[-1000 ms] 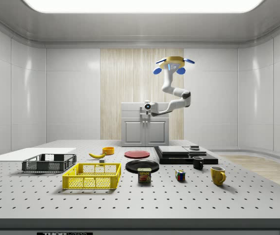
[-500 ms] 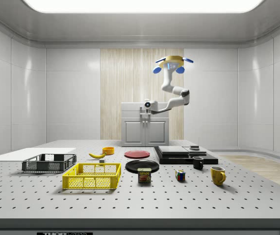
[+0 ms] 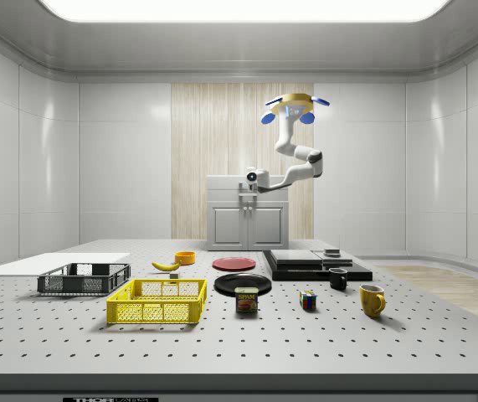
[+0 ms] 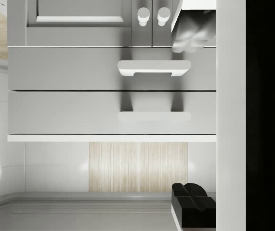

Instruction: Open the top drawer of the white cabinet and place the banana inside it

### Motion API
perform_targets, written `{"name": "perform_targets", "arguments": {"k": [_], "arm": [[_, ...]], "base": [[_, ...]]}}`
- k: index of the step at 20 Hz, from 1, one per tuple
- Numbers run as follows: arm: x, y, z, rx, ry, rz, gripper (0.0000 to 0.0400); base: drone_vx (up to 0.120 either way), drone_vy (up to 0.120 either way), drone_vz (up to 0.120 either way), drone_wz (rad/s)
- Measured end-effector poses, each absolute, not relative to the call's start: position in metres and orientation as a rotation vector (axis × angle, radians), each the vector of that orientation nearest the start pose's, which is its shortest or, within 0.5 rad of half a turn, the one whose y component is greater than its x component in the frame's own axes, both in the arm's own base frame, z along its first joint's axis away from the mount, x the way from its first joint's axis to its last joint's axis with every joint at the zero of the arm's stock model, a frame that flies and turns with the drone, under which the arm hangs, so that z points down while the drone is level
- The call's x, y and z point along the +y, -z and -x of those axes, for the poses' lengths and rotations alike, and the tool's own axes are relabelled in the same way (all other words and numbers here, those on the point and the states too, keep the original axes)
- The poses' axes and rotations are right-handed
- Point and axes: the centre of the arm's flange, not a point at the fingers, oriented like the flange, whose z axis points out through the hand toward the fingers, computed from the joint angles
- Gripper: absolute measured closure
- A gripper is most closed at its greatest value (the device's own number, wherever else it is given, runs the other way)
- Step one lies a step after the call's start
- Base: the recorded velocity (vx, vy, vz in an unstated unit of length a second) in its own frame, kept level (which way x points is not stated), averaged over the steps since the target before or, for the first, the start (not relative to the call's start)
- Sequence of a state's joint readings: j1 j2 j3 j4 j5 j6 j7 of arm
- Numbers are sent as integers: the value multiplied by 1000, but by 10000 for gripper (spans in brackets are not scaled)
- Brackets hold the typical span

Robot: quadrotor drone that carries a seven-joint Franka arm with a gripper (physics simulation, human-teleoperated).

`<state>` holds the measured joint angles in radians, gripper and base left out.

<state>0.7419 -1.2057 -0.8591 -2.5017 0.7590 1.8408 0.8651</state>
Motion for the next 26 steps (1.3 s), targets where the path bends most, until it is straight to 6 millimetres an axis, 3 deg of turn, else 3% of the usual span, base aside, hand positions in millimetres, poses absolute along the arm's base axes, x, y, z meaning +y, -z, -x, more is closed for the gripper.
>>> {"name": "perform_targets", "arguments": {"k": [26], "arm": [[54,-591,-306,612,-613,1483,0]], "base": [[0,0,0,0]]}}
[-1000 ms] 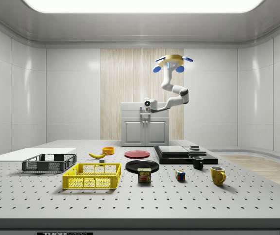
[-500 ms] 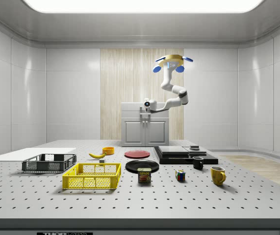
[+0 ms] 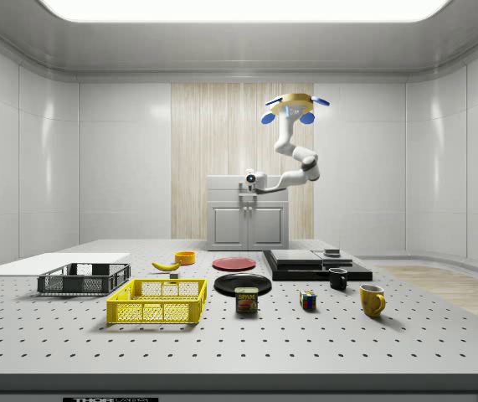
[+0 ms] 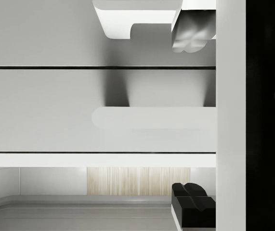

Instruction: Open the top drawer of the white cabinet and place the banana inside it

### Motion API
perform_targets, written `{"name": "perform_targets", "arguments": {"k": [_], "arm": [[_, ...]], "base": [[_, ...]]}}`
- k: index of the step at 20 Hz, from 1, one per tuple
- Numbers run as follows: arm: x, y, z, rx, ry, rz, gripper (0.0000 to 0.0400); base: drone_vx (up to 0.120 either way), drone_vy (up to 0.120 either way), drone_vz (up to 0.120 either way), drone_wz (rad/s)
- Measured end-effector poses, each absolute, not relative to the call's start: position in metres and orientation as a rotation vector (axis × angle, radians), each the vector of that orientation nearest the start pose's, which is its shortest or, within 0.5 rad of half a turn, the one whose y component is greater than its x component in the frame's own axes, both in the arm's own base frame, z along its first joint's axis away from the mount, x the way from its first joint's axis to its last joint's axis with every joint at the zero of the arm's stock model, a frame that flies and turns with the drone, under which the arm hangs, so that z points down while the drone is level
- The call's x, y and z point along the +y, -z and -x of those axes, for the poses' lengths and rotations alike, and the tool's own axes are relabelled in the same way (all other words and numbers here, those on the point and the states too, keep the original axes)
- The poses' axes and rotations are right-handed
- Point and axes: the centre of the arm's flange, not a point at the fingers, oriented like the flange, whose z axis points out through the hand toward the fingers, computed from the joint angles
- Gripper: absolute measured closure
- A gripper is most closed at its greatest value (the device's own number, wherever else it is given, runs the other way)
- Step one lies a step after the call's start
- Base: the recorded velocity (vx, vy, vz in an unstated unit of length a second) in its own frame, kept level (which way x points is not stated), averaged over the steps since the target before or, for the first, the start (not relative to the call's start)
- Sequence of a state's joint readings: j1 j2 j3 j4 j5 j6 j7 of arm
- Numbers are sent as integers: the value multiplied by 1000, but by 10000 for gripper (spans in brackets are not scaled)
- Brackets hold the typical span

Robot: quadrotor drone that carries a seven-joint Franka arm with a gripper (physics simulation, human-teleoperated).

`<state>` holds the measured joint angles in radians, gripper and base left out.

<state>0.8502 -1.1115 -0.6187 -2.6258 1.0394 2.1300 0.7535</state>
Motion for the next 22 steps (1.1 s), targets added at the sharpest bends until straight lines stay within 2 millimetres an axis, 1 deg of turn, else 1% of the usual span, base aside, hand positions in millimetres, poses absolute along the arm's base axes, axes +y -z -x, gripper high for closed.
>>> {"name": "perform_targets", "arguments": {"k": [6,9,16,21,22], "arm": [[83,-591,-306,612,-613,1483,0],[94,-591,-306,612,-613,1483,0],[109,-591,-306,612,-613,1483,0],[114,-591,-306,611,-613,1483,0],[114,-591,-306,611,-613,1483,65]], "base": [[0,0,0,0],[0,0,0,0],[0,0,0,0],[0,0,0,0],[0,0,0,0]]}}
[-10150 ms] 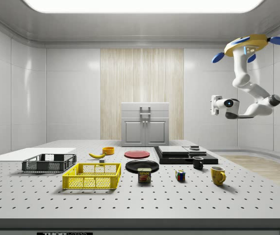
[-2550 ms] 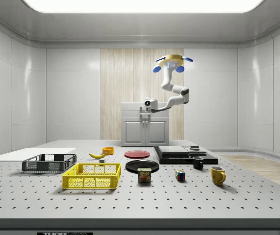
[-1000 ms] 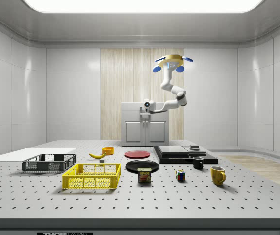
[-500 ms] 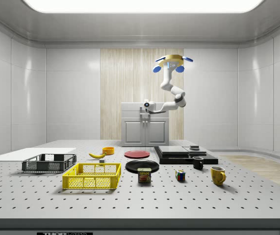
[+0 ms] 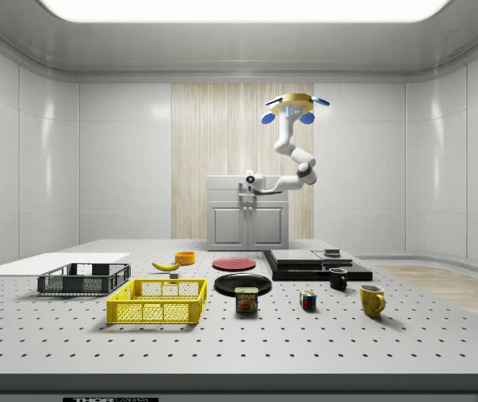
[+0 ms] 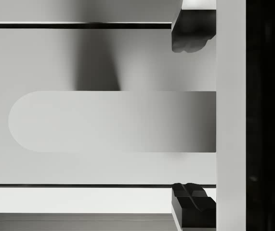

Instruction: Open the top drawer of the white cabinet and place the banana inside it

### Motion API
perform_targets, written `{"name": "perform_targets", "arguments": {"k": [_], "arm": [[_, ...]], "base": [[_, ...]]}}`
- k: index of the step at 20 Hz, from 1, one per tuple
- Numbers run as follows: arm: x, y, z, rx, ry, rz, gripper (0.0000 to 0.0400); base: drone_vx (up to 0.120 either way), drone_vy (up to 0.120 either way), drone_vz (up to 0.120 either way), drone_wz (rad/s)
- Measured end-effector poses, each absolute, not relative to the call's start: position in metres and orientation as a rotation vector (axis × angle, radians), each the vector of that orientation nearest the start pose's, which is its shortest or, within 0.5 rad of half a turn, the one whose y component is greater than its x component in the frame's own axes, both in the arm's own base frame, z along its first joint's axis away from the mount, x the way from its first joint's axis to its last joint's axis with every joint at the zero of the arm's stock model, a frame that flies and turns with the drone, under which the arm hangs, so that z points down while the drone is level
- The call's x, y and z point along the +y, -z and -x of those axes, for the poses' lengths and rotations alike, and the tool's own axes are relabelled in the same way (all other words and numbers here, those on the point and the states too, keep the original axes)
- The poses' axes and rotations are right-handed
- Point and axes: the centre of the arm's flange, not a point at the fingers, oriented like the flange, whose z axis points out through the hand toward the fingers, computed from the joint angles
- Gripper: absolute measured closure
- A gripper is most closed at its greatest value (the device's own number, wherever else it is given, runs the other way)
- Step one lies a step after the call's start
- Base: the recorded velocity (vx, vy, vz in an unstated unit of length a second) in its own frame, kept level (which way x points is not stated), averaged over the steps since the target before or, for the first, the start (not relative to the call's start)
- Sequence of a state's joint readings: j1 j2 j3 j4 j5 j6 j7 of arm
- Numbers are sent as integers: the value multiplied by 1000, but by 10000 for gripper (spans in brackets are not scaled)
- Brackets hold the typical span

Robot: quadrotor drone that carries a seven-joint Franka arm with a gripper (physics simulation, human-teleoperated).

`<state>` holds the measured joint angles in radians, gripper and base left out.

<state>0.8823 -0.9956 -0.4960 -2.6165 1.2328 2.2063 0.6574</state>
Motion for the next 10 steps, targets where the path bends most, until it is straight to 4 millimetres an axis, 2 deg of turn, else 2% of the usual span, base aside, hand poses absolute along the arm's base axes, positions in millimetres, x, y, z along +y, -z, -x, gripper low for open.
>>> {"name": "perform_targets", "arguments": {"k": [2,4,7,10], "arm": [[115,-591,-306,611,-613,1483,156],[115,-591,-306,611,-613,1483,210],[116,-591,-306,611,-613,1483,255],[116,-591,-306,612,-613,1482,276]], "base": [[0,0,0,0],[0,0,0,0],[0,0,0,0],[0,0,0,0]]}}
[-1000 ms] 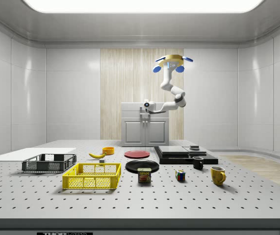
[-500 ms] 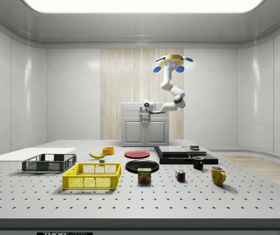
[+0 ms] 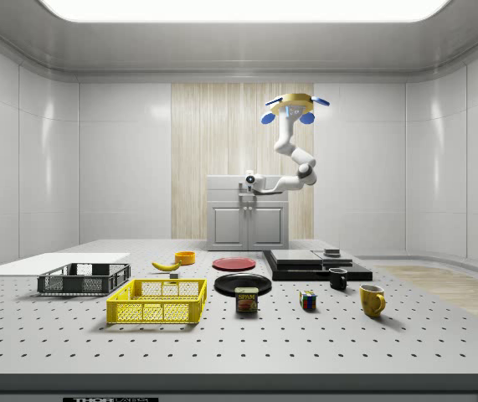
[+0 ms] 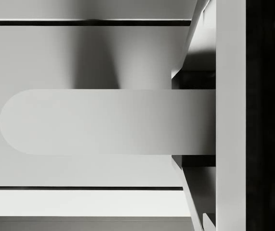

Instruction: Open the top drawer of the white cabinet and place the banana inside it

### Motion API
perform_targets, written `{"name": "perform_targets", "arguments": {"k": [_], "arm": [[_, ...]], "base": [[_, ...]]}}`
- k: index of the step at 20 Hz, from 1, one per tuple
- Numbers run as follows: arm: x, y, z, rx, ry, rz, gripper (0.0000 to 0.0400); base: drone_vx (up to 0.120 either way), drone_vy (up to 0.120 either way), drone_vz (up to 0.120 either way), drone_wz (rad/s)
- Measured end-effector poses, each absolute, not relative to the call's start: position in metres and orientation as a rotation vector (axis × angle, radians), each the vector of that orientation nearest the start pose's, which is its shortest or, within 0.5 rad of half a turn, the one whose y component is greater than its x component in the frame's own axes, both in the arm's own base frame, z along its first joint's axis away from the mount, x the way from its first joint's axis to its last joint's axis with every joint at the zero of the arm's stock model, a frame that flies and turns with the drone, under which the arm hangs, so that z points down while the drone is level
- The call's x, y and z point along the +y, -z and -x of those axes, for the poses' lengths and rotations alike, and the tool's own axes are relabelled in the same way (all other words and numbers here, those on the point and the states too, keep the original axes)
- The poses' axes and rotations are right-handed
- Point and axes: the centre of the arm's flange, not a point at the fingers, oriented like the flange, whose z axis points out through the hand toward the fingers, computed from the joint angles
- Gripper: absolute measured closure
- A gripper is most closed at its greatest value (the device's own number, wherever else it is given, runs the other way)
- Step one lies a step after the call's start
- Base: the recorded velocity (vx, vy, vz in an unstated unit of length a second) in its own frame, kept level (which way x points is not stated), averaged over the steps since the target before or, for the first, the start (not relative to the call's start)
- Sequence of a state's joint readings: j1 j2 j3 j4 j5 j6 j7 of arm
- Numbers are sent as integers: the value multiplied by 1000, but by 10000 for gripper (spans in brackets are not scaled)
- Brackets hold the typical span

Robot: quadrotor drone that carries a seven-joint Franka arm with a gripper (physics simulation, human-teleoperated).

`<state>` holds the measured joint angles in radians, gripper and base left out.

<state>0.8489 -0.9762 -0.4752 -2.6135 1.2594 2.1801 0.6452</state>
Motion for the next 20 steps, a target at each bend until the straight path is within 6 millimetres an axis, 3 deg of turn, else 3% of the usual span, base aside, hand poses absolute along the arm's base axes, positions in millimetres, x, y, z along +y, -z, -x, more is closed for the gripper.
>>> {"name": "perform_targets", "arguments": {"k": [6,19,20], "arm": [[105,-591,-306,612,-614,1483,286],[49,-591,-306,612,-613,1483,293],[45,-591,-306,612,-613,1483,229]], "base": [[0,0,0,0],[0,0,0,0],[0,0,0,0]]}}
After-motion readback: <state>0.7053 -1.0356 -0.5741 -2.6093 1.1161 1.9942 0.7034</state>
